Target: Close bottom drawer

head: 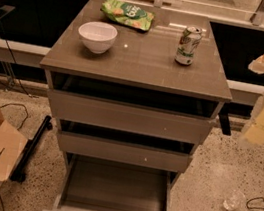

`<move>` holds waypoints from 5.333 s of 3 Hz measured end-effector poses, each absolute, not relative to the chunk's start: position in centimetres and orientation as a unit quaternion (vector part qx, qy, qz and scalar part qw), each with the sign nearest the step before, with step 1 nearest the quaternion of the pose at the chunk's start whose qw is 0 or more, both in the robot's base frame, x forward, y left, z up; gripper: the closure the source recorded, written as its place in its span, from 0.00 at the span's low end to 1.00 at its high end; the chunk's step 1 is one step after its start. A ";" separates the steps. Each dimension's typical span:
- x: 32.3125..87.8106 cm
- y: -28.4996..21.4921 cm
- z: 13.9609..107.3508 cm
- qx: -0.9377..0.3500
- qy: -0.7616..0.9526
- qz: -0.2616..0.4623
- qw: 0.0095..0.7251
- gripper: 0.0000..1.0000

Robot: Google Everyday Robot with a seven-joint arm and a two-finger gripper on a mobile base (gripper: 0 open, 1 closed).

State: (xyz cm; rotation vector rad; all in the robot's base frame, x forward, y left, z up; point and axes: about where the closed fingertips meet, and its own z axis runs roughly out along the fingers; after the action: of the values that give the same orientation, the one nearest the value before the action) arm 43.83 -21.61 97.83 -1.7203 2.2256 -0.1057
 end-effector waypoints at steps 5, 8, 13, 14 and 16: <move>41.9 -19.7 80.4 -0.545 0.806 0.131 0.190 1.00; 41.3 -17.6 64.9 -0.499 0.828 0.201 0.160 1.00; 40.1 -17.0 53.5 -0.462 0.841 0.246 0.135 1.00; 39.5 -16.6 51.0 -0.457 0.849 0.235 0.122 1.00; 39.9 -17.1 42.2 -0.406 0.859 0.286 0.121 1.00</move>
Offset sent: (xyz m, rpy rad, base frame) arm -0.0300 0.0189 -0.1062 0.2139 0.1196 -0.0185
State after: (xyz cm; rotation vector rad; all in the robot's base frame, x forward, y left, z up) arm 39.95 -17.12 42.18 -1.1860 2.5092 0.8344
